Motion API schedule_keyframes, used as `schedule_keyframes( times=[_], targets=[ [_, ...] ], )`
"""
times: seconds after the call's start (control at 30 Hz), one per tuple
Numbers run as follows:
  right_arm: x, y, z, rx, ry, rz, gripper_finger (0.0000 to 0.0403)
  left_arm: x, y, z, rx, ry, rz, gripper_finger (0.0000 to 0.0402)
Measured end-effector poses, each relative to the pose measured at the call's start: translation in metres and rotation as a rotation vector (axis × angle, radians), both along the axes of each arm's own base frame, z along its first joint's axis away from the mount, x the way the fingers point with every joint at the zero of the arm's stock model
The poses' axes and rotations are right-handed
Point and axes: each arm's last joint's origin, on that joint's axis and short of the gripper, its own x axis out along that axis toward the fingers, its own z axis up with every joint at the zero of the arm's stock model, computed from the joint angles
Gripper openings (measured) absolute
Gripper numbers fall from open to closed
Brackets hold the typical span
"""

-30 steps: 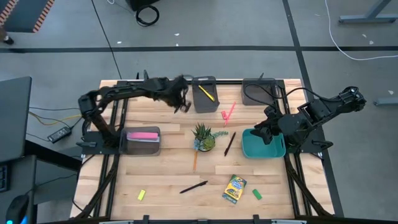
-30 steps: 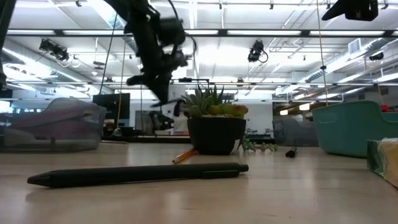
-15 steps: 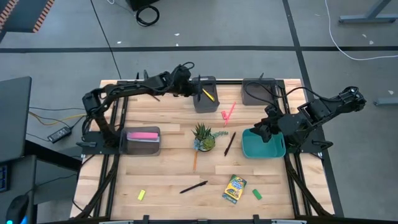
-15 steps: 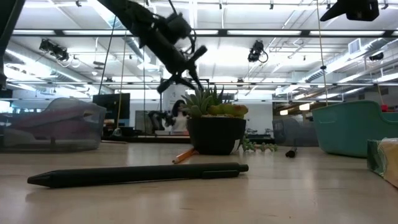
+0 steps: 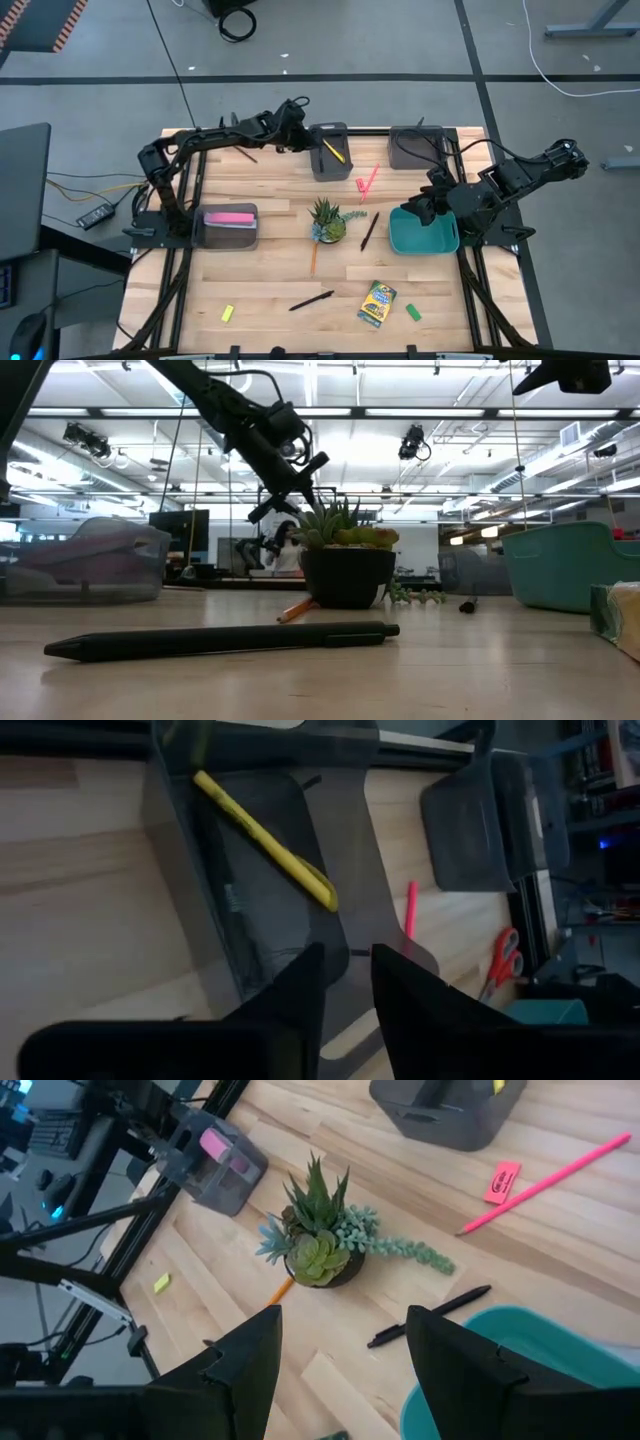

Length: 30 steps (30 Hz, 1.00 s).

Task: Sort crayons/erasers/pens/pencils in bins
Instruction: Adjust the middle black bin

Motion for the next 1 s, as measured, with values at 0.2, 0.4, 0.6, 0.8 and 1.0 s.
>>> schedule_keyframes(
  times=[0.2, 0.4, 0.6, 0.8, 1.0],
  targets=[
    [0.000, 0.000, 0.000, 0.007, -0.010, -0.027, 0.0222, -0.003, 0.004, 0.001, -0.015, -0.013, -0.009, 0.0116],
    [0.000, -0.001, 0.000, -0.004, -0.016, -0.043, 0.0222, 0.009, -0.020, 0.021, -0.014, -0.149, -0.237, 0.0121],
    [0.001, -0.003, 0.000, -0.012, -0.012, -0.052, 0.0222, 0.025, -0.064, 0.022, 0.039, -0.151, -0.574, 0.0103],
    [0.001, -0.003, 0.000, -0.011, -0.011, -0.051, 0.0222, 0.022, -0.092, 0.007, 0.214, 0.118, -0.688, 0.0076],
    [0.001, -0.003, 0.000, -0.028, -0.004, -0.028, 0.0222, 0.023, -0.106, 0.003, 0.498, 0.336, -0.764, 0.0055]
  ],
)
